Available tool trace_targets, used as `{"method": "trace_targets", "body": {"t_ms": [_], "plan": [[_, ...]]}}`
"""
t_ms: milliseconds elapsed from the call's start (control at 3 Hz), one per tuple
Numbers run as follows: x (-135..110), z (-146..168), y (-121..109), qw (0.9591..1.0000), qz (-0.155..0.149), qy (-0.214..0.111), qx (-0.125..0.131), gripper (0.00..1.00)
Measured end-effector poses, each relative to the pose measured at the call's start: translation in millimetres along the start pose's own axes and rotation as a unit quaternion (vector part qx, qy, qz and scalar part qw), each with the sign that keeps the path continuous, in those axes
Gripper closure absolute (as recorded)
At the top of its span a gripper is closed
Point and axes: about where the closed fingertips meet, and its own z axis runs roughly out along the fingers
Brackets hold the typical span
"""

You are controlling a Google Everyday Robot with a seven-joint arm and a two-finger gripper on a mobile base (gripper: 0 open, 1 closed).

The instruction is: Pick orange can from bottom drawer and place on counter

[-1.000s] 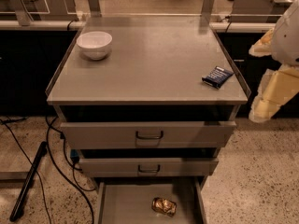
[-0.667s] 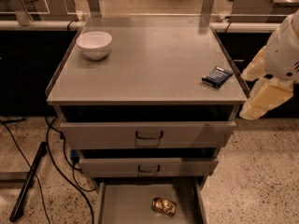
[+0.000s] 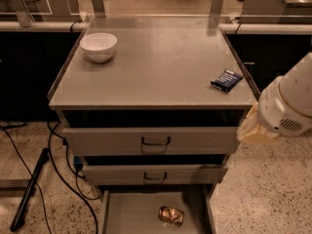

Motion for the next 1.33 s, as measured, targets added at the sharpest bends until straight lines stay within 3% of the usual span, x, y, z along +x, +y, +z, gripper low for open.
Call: {"method": "trace_targets", "body": {"t_ms": [333,667,1000,1333], "plan": [[5,13,4,1.0000,0.004,-0.001,-0.003,1.00],[5,13,4,1.0000,0.004,-0.001,-0.003,1.00],[17,41,9,0.9999,-0.001,0.005,-0.009,1.00],[41,92,18,0.9999,0.001,0.004,-0.014,1.00]]}}
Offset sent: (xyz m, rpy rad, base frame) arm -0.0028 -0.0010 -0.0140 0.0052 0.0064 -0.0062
